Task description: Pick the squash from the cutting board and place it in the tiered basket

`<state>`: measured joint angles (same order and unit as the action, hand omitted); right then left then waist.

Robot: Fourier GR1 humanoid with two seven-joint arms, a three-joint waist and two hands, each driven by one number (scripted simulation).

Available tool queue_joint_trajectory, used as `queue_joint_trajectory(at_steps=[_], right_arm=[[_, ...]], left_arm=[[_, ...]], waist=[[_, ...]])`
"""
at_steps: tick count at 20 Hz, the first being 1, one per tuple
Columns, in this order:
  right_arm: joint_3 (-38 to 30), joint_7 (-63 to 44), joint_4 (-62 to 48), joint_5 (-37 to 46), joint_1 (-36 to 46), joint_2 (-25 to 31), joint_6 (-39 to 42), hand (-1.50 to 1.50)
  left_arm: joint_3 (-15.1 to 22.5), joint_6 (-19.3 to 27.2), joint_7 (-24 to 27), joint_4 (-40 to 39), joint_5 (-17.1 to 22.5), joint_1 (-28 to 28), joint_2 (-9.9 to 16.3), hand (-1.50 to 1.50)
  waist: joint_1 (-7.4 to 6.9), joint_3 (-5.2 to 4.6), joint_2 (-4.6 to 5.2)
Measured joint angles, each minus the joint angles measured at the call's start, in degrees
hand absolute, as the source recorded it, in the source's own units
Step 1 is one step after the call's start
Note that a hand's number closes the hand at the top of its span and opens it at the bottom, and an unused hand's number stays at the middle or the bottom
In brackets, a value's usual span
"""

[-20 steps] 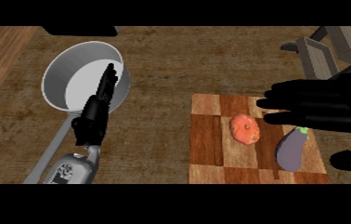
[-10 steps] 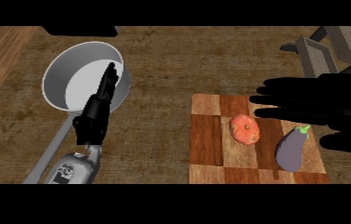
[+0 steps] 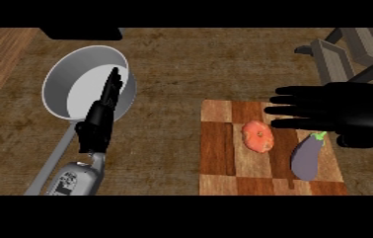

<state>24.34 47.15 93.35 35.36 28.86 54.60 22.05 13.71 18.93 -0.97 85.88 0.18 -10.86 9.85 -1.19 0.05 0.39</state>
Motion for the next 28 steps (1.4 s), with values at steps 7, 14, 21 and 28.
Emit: queue_joint_trajectory(at_steps=[7, 14, 21, 28], right_arm=[[1.6, 1.58, -10.64, 4.99, 4.11, -5.53, -2.59, -1.5], [3.82, 2.51, -16.32, 7.97, 5.69, -8.31, -2.93, -1.5], [5.5, 4.9, -21.95, 9.8, 6.92, -11.89, -5.2, -1.5], [6.66, 5.75, -22.55, 10.79, 6.36, -12.89, -5.74, -1.5]], left_arm=[[-1.73, -1.48, -0.48, 0.02, -0.39, -0.4, 0.11, 0.0], [-2.53, -2.26, -0.43, 0.92, -0.91, 0.93, -0.16, 0.0], [-2.93, -2.73, -0.61, 1.15, -1.82, 1.11, -0.82, 0.0], [-2.77, -2.37, -1.27, 1.4, -3.2, 0.75, -2.31, 0.0]], waist=[[0.26, -0.05, -0.17], [0.46, -0.06, -0.28], [0.57, -0.05, -0.27], [0.83, -0.06, -0.35]])
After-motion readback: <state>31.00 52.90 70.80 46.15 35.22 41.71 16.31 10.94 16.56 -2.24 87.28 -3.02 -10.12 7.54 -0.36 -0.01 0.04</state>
